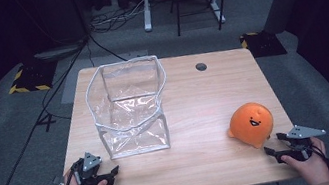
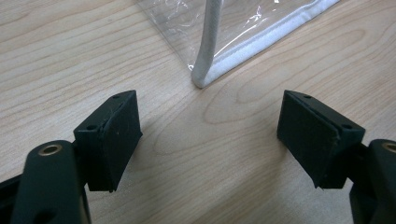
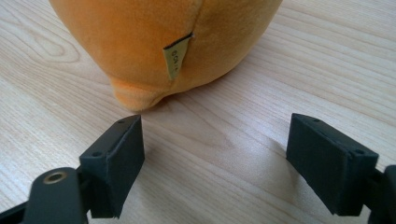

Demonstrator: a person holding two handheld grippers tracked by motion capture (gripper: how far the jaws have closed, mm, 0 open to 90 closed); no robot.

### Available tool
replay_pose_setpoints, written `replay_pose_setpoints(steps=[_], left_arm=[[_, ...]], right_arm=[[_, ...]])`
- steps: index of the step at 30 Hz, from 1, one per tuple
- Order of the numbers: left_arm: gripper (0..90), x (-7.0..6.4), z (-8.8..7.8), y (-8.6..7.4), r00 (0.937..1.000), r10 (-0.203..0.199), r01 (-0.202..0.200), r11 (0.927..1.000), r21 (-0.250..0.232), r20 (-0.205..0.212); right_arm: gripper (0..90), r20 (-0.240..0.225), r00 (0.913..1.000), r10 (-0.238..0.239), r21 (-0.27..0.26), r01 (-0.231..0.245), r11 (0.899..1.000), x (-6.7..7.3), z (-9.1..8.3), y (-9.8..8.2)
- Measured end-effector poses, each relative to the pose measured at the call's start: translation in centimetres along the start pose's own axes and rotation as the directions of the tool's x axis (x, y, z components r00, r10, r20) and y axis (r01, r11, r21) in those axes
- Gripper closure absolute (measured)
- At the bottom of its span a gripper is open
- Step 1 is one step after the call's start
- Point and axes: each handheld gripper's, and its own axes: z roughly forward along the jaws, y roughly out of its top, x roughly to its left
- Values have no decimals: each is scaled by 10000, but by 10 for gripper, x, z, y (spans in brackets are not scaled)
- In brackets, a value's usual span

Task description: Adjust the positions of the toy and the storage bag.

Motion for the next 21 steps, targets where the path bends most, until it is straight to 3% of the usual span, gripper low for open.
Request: replay_pose_setpoints(steps=[8, 14, 21], left_arm=[[224, -2, -3, 4, 9999, 109, -108, 9994, 336, -26], [231, -3, -13, 17, 10000, 71, -71, 10000, -20, -57], [265, -1, -22, 33, 9985, -511, 512, 9987, 36, -207]], right_arm=[[225, 73, 9999, 130, -38, -129, 9999, 1, -2, -1], [328, -32, 9992, 396, -18, -396, 9992, -1, -11, -1], [447, -177, 9996, 216, 179, -213, 9996, 9, -32, 12]])
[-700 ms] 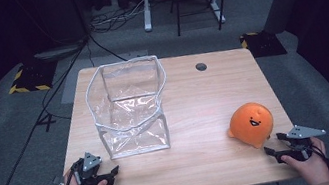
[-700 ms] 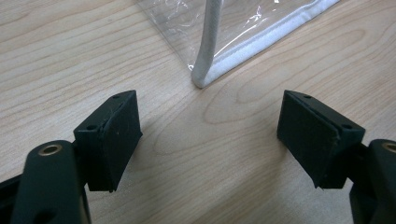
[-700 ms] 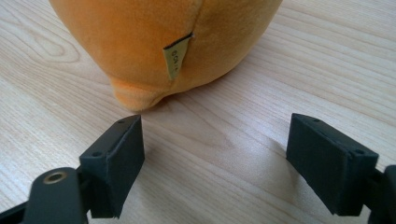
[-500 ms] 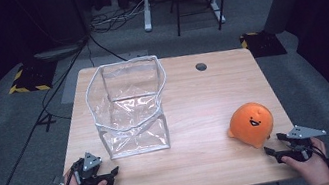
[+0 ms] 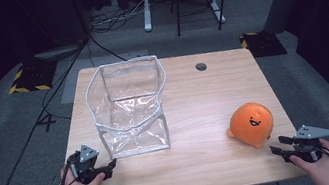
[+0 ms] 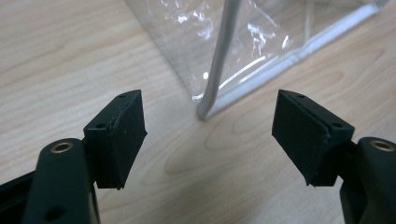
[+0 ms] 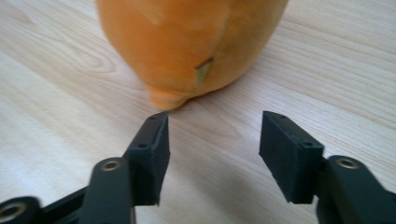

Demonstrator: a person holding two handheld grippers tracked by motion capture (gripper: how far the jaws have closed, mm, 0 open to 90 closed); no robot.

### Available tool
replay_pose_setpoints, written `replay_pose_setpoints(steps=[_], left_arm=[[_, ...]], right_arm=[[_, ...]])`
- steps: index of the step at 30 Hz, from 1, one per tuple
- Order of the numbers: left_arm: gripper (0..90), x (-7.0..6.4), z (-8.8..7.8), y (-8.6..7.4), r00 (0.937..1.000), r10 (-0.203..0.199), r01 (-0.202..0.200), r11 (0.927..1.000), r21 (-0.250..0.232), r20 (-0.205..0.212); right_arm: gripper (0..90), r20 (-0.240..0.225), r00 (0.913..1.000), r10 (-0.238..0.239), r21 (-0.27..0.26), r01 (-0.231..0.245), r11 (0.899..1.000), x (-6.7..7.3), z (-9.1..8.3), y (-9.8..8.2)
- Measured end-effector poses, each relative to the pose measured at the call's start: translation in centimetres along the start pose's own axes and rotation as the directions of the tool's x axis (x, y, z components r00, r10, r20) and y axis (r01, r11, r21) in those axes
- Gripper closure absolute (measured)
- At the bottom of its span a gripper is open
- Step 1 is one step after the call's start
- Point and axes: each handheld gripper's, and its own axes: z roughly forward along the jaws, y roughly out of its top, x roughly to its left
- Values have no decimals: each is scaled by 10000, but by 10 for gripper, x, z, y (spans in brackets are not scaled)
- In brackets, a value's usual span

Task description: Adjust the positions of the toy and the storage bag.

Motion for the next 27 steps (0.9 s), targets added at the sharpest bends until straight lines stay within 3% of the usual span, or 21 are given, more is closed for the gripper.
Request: replay_pose_setpoints(steps=[8, 15, 27], left_arm=[[295, -2, 2, 11, 9999, 121, -120, 9998, -181, 67], [291, 0, -1, 15, 9999, 112, -109, 9997, -205, 125], [329, 0, -11, 17, 9999, 112, -108, 9990, -426, 95]], right_arm=[[466, -15, 9996, -266, -44, 266, 9996, 15, -22, 20], [472, -465, 9967, -672, -227, 662, 9976, 30, -36, 52], [476, -967, 9876, -1237, -638, 1179, 9910, 47, -29, 93]])
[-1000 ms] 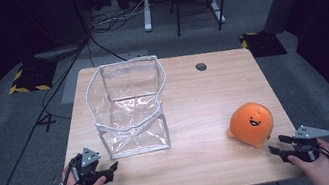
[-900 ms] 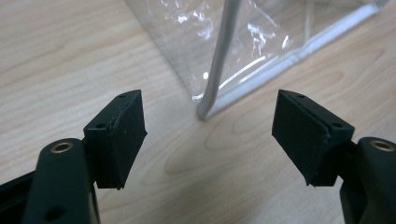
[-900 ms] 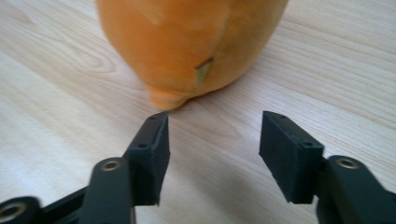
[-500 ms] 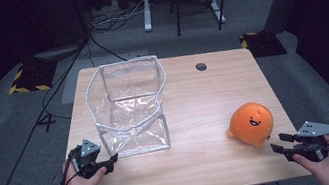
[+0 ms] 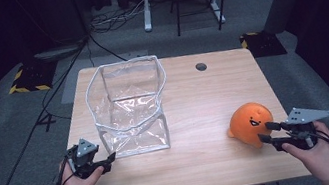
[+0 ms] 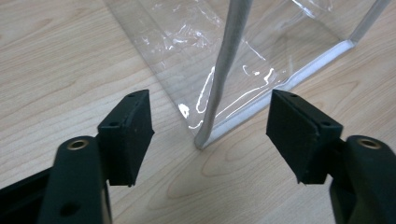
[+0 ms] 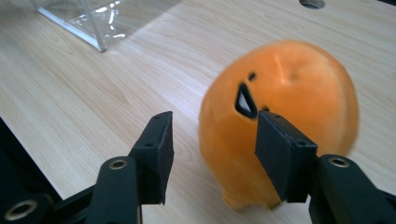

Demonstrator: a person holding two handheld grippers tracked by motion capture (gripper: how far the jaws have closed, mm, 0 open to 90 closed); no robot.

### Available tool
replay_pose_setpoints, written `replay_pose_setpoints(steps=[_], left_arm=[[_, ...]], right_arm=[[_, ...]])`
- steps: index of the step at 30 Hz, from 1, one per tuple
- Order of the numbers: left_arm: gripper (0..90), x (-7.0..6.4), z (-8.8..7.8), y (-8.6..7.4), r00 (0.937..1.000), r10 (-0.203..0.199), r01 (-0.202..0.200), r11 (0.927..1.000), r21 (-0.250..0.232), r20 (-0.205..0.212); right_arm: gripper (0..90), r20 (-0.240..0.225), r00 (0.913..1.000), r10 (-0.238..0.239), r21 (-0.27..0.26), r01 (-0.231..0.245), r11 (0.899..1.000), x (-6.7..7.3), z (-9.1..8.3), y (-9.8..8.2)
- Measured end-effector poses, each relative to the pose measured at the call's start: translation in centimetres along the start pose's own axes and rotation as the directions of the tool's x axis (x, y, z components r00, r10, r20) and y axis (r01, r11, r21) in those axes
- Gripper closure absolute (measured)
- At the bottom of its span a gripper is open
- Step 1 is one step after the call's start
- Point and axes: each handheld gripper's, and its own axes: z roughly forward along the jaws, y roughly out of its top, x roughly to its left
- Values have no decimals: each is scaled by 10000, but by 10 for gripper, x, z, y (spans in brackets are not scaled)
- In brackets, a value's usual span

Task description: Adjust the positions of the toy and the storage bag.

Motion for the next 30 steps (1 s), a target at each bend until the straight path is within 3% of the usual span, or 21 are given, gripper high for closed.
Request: replay_pose_setpoints(steps=[11, 22, 30], left_arm=[[449, 1, 1, 3, 10000, -20, 19, 9997, -261, -75], [399, 3, -8, -6, 9992, -288, 272, 9982, -526, -285], [428, 0, -12, -9, 9998, -65, 55, 9983, -587, -174]], right_arm=[[478, -728, 9950, -691, 7, 693, 9976, 17, 41, 32], [479, -1328, 9832, -1249, -13, 1259, 9920, 34, 90, 59], [489, -1753, 9719, -1571, -51, 1586, 9873, 49, 114, 71]])
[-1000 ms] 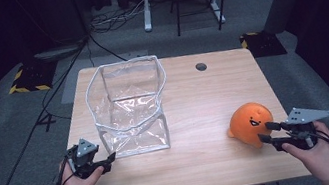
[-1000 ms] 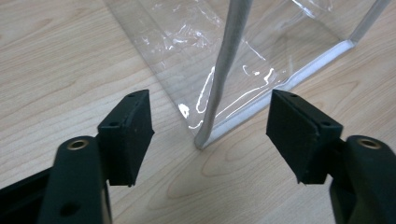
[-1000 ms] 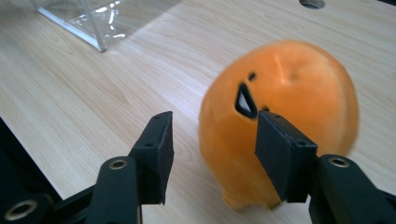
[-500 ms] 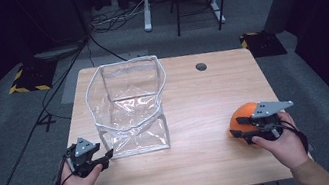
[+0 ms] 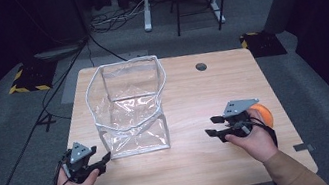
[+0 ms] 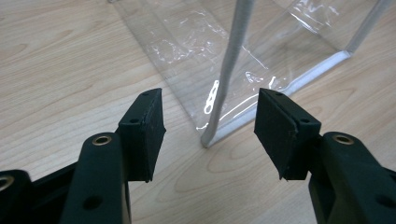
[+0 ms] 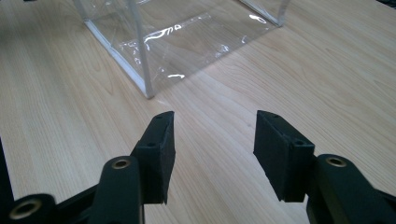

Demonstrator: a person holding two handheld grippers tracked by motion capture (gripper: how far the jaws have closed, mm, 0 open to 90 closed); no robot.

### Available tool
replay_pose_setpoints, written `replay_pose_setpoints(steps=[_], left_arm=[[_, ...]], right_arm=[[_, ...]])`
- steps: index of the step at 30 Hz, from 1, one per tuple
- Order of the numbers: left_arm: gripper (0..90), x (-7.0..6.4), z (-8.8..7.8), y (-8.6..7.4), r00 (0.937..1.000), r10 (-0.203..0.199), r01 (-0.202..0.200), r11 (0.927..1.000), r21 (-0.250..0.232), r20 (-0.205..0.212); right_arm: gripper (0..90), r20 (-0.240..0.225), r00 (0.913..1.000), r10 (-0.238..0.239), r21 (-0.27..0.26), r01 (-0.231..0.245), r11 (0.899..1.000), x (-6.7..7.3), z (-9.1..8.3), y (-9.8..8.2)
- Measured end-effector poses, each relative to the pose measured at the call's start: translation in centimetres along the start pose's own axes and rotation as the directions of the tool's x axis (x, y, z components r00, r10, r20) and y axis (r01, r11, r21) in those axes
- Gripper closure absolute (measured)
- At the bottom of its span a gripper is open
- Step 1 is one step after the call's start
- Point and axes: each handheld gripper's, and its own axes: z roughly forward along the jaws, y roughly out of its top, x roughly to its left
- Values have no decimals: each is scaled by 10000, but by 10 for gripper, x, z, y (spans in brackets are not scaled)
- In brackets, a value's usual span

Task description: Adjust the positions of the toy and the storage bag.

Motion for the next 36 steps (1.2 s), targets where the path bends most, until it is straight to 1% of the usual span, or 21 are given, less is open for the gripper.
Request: replay_pose_setpoints(steps=[1, 2, 7, 8, 10, 12, 14, 15, 17, 19, 20, 21, 22, 23, 24, 27, 28, 30, 31, 33, 36], left_arm=[[428, 0, 0, 0, 10000, 56, -56, 10000, 24, 6], [426, 0, -1, -2, 10000, -35, 35, 10000, 13, -14], [420, 1, -5, -7, 9999, -119, 120, 9999, 51, -79], [419, 1, -8, -10, 9997, -205, 205, 9998, 32, -153], [418, 2, -11, -12, 9996, -216, 217, 9998, 42, -190], [418, 3, -16, -17, 9991, -335, 336, 9994, 24, -271], [418, 3, -19, -21, 9987, -375, 377, 9993, 25, -345], [418, 3, -19, -21, 9987, -375, 377, 9993, 25, -345], [418, 3, -23, -25, 9983, -423, 426, 9991, 59, -411], [417, 3, -24, -26, 9980, -457, 460, 9989, 48, -437], [417, 3, -26, -29, 9976, -517, 520, 9986, 61, -466], [418, 3, -26, -29, 9976, -517, 520, 9986, 61, -466], [417, 3, -27, -31, 9976, -511, 515, 9986, 74, -475], [418, 3, -27, -31, 9976, -511, 515, 9986, 74, -475], [418, 2, -28, -33, 9978, -472, 477, 9988, 100, -474], [418, 2, -29, -34, 9976, -493, 498, 9987, 90, -479], [419, 1, -29, -34, 9977, -491, 496, 9987, 108, -457], [420, 1, -29, -34, 9977, -507, 512, 9986, 94, -447], [420, 1, -28, -34, 9982, -446, 451, 9989, 116, -412], [424, -2, -24, -32, 9990, -317, 321, 9994, 128, -323], [437, -6, -20, -29, 9996, -195, 196, 9998, 92, -186]], right_arm=[[491, -51, 10000, -39, 1, 39, 10000, 1, 3, 2], [495, -140, 9999, -93, 12, 94, 10000, 4, 9, 6], [515, -426, 9987, -270, -66, 268, 9996, 10, 24, 15], [517, -514, 9982, -315, -66, 312, 9995, 13, 29, 18], [518, -565, 9978, -356, -69, 353, 9994, 14, 32, 19], [525, -850, 9951, -498, -97, 491, 9987, 19, 44, 26], [533, -1020, 9931, -576, -100, 569, 9983, 24, 52, 31], [533, -1020, 9931, -576, -100, 569, 9983, 24, 52, 31], [551, -1213, 9902, -695, -160, 680, 9976, 29, 62, 38], [560, -1274, 9891, -732, -167, 716, 9973, 30, 66, 40], [582, -1376, 9873, -799, -210, 778, 9968, 33, 72, 44], [582, -1376, 9873, -799, -210, 778, 9968, 33, 72, 44], [613, -1446, 9858, -858, -231, 833, 9963, 34, 78, 47], [613, -1446, 9858, -858, -231, 833, 9963, 34, 78, 47], [636, -1564, 9837, -888, -243, 860, 9960, 36, 83, 51], [681, -1602, 9826, -943, -278, 910, 9955, 38, 86, 52], [723, -1694, 9810, -942, -193, 922, 9956, 39, 90, 53], [750, -1693, 9804, -1005, -167, 991, 9949, 39, 91, 54], [774, -1679, 9808, -995, -143, 985, 9950, 39, 93, 54], [861, -1635, 9825, -889, -57, 892, 9960, 38, 96, 55], [880, -1610, 9837, -802, -63, 802, 9968, 36, 96, 54]])
